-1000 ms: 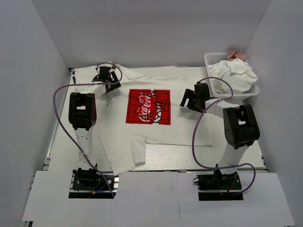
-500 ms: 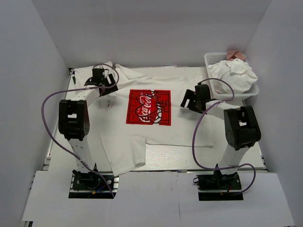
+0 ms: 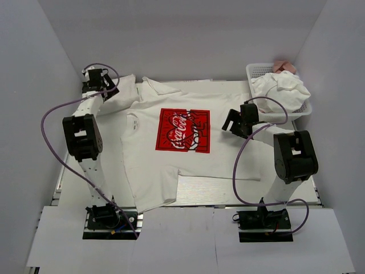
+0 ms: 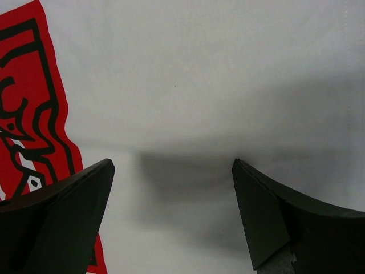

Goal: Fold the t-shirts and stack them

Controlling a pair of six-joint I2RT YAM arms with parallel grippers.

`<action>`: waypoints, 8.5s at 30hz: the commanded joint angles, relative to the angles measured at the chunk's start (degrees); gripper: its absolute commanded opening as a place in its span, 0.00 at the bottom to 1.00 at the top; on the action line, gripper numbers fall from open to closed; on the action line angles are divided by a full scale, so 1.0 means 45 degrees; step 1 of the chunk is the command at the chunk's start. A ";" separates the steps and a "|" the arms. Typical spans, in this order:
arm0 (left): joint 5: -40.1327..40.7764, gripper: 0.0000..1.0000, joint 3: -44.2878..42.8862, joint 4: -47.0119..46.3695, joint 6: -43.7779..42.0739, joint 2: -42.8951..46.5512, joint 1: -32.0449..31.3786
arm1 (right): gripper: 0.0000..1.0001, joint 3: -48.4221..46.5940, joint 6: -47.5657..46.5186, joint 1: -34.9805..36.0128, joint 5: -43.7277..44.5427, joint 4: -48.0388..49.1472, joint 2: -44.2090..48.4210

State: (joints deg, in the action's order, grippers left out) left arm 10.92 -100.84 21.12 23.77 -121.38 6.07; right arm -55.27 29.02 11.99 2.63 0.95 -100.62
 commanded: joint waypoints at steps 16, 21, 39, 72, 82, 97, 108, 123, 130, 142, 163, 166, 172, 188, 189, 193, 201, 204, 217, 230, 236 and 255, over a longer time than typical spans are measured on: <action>0.0152 1.00 -0.4972 0.0755 -0.1669 -0.5329 0.2087 | 0.90 -0.0179 -0.0881 -0.0164 0.1114 -0.1715 0.0582; 0.0347 1.00 -0.5424 0.0229 -0.1942 -0.5896 0.2402 | 0.90 -0.0102 -0.1348 -0.0145 0.0881 -0.1481 0.0875; -0.1857 1.00 -0.2537 -0.0786 -0.1669 0.0542 0.1953 | 0.90 -0.0240 -0.2953 0.0051 0.0410 -0.1285 0.3489; -0.5261 1.00 0.7026 -0.2118 0.1691 0.4557 -0.2186 | 0.90 -0.1191 -0.1721 -0.0106 0.1992 -0.2301 0.0839; -0.4086 1.00 0.3231 -0.0399 0.1319 0.0262 -0.2832 | 0.90 -0.4120 -0.1740 -0.0086 0.0900 -0.2652 -0.2639; -0.3618 1.00 -0.3152 0.1907 0.1379 -0.4001 -0.2266 | 0.90 -0.8947 -0.2365 -0.0242 0.0237 -0.4156 -0.5981; -0.4299 1.00 0.4138 0.0815 0.2117 0.3814 -0.2910 | 0.90 -0.2726 -0.2016 0.0109 -0.1092 -0.0999 0.0265; -0.4612 1.00 1.3754 0.5675 0.3995 1.1871 -0.4628 | 0.90 0.1988 -0.1565 -0.0027 -0.1601 0.1664 0.4606; -0.5200 1.00 1.5609 0.5758 0.4910 1.2871 -0.5136 | 0.90 0.2905 -0.1234 -0.0086 -0.1309 0.2171 0.5055; -0.5395 0.51 1.6471 0.3842 0.5323 1.1664 -0.6153 | 0.90 0.3276 0.0132 -0.0125 0.0409 0.0982 0.5658; -0.7270 0.00 1.6236 0.4231 0.3527 1.3477 -0.6778 | 0.90 0.5425 0.2556 -0.1453 0.3400 -0.2748 0.7359; -0.7270 0.00 1.6236 0.3823 0.3410 1.3634 -0.6778 | 0.90 0.5835 0.2517 -0.1550 0.3360 -0.2887 0.7730; -0.7387 0.00 1.6236 0.3704 0.3292 1.3634 -0.6778 | 0.84 0.6578 0.2673 -0.1765 0.2989 -0.2341 0.7888; -0.7934 0.00 1.3582 0.1089 0.2687 1.3888 -0.6778 | 0.00 0.5719 0.1523 -0.1707 0.2248 -0.1910 0.7417; -0.7818 0.00 1.3425 0.0797 0.2687 1.3888 -0.6778 | 0.00 0.5680 0.1424 -0.1630 0.1899 -0.1872 0.7457; -0.6535 0.00 1.2528 0.0209 0.2843 1.3264 -0.6504 | 0.00 0.5251 0.0604 -0.1629 0.1096 -0.1833 0.7399; -0.0968 0.00 0.8548 0.1009 0.3350 1.0414 -0.6387 | 0.00 0.2969 0.0154 -0.1609 0.1094 -0.2378 0.6520; -0.0301 0.00 0.7103 0.1009 0.3196 0.9087 -0.6271 | 0.00 0.2266 0.0057 -0.1648 0.1543 -0.2496 0.6286; 0.2105 0.00 0.3951 -0.0765 0.0482 0.6682 -0.5783 | 0.00 -0.1191 -0.0491 -0.1649 0.2305 -0.2769 0.3807; 0.1422 0.00 0.1845 -0.2937 -0.1630 0.2862 -0.4904 | 0.00 -0.3669 -0.0725 -0.1668 0.2284 -0.2691 0.1308; 0.1169 1.00 -0.1981 -0.1552 -0.2039 -0.0892 -0.4395 | 0.44 -0.5861 -0.0802 -0.1610 0.2520 -0.4213 -0.0801; -0.1196 1.00 0.4400 -0.2839 0.0400 0.2640 -0.4141 | 0.90 -0.3265 -0.1272 0.0402 -0.0019 -0.2576 0.0196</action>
State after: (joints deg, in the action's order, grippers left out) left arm 9.10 -83.81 12.05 22.11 -110.17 -12.49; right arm -70.32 24.75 13.37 4.32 -13.80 -95.68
